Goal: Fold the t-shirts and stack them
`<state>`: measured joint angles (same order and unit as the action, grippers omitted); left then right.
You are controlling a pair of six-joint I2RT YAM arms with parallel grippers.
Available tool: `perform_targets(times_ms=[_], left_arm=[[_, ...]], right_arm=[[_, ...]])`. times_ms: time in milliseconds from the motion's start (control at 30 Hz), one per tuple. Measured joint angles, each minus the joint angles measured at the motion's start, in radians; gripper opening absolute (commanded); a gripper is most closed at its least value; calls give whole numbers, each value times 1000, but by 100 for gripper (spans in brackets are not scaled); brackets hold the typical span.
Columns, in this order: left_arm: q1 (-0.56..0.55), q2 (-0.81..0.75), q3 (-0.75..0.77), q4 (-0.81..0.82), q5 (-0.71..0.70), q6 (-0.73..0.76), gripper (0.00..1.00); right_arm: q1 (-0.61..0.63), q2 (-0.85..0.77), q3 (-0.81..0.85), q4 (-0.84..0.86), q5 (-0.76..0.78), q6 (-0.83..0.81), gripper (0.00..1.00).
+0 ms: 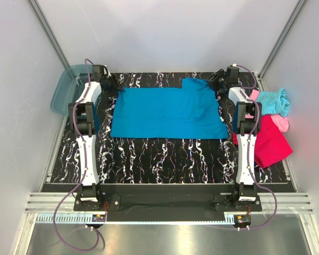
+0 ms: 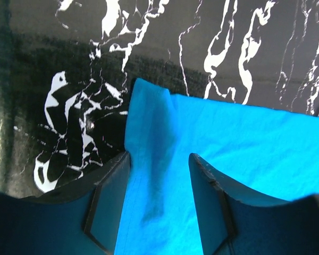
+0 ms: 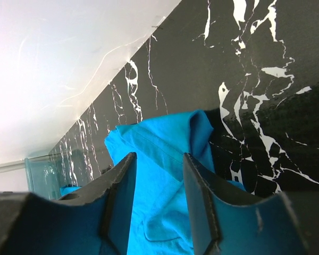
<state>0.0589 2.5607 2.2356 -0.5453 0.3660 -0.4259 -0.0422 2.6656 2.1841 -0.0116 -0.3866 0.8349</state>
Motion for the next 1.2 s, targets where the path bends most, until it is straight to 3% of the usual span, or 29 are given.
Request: perform_targets(times_ms=[533,933,1200], left_arm=[[10,-42,-105,102,13,-21,45],[13,-45,-117,117,24,-23,44],[13,-45,-120,120,27,-24,45]], right_arm=[[0,0,26,0,2,0,45],[-8,-14,-37,3,30,-21,48],[-18,-14,7,-52,30,-23,47]])
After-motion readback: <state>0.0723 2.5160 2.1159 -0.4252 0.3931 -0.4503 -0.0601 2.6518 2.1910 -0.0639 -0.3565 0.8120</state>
